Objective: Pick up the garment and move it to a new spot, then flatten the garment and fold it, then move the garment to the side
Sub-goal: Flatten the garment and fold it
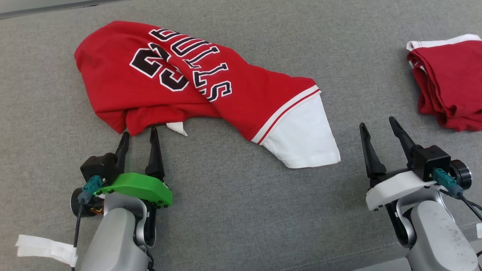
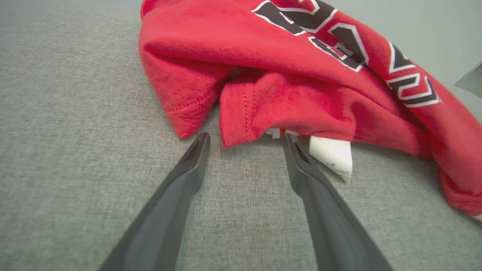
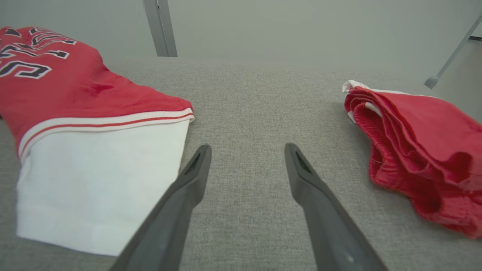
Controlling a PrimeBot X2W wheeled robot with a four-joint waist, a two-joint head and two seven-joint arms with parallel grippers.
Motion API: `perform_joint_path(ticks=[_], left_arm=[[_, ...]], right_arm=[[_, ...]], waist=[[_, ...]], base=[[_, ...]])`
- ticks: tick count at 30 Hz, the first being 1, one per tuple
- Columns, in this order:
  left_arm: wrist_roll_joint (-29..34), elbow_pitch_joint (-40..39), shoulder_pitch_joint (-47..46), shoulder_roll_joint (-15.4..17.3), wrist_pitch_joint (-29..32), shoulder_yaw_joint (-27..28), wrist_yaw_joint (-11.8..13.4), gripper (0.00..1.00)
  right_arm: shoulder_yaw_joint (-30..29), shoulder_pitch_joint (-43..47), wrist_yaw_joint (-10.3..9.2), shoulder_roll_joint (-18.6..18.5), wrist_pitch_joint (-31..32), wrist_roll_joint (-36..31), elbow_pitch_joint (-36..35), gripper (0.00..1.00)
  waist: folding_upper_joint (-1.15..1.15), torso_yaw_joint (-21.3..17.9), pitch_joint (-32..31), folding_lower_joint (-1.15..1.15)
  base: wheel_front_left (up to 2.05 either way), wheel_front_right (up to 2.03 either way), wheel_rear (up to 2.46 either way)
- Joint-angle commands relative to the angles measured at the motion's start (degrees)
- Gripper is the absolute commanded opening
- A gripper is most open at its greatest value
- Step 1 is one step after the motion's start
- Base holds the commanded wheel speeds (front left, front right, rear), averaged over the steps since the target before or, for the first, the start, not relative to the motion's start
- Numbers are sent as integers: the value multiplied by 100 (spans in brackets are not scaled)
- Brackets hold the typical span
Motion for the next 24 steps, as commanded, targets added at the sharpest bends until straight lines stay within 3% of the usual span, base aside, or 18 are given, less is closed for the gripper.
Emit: perform_joint_path(ticks=[1,10,11,12,13,18,24], left_arm=[[43,6,-84,29,1,47,-13,100],[92,-155,-122,29,1,213,-138,100],[112,-150,-120,29,1,228,-145,81],[130,-138,-123,29,1,236,-159,29],[113,-157,-131,29,1,262,-177,0],[89,-492,-14,31,1,385,-237,0],[164,-994,348,28,1,360,-288,0]], right_arm=[[-15,-76,-9,14,-13,27,-11,100],[18,-162,-9,38,-13,3,-30,100],[23,-175,-9,38,-13,8,-26,100],[21,-188,-9,38,-13,12,-23,100],[17,-199,-9,36,-13,20,-18,100],[-69,-109,-9,38,-13,39,36,100],[-153,114,-9,59,-13,73,205,100]], waist=[[0,-48,55,0],[0,-99,126,0],[0,-110,136,0],[0,-117,142,0],[0,-126,143,0],[0,-64,55,0],[0,306,-365,0]], base=[[0,0,0],[0,0,0],[0,0,0],[0,0,0],[0,0,0],[0,0,0],[0,0,0]])
